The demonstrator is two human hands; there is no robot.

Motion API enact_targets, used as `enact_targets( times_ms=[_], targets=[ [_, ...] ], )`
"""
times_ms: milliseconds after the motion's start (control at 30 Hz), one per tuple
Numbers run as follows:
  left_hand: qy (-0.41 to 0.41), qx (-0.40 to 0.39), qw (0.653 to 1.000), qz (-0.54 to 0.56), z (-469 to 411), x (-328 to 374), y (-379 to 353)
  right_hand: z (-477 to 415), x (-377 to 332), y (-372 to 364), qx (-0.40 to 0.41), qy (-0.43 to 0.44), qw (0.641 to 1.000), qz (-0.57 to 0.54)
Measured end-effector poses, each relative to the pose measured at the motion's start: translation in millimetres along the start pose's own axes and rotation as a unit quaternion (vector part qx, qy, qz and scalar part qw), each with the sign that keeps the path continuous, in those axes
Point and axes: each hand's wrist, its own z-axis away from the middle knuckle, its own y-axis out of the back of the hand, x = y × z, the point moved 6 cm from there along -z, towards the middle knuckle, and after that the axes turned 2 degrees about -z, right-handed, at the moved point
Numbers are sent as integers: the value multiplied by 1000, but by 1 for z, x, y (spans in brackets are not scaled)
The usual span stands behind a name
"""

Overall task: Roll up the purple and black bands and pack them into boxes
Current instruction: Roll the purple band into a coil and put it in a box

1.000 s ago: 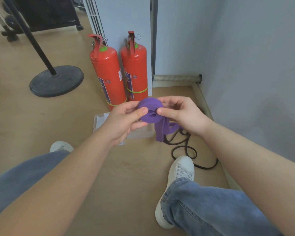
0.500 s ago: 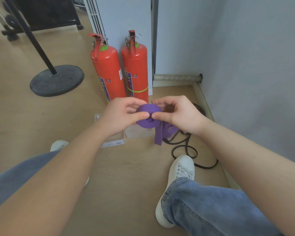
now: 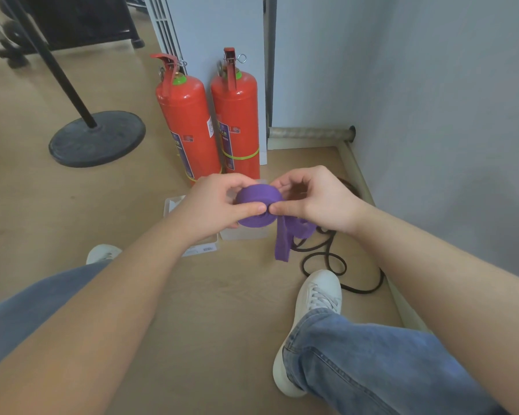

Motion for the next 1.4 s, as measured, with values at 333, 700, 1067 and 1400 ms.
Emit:
enact_targets(
  times_ms=[333,700,1067,1400],
  targets=[
    [9,20,994,107,0,-5,-6,0,6,4,-8,-6,998,-64],
    [28,8,975,220,1,-14,-22,1,-1,7,-27,3,999,-27],
    [-2,14,1000,-1,2,-1,-7,-2,-3,-5,-32,23,990,137],
    [20,20,981,192,1,-10,-17,1,10,10,-32,-42,999,13]
  ],
)
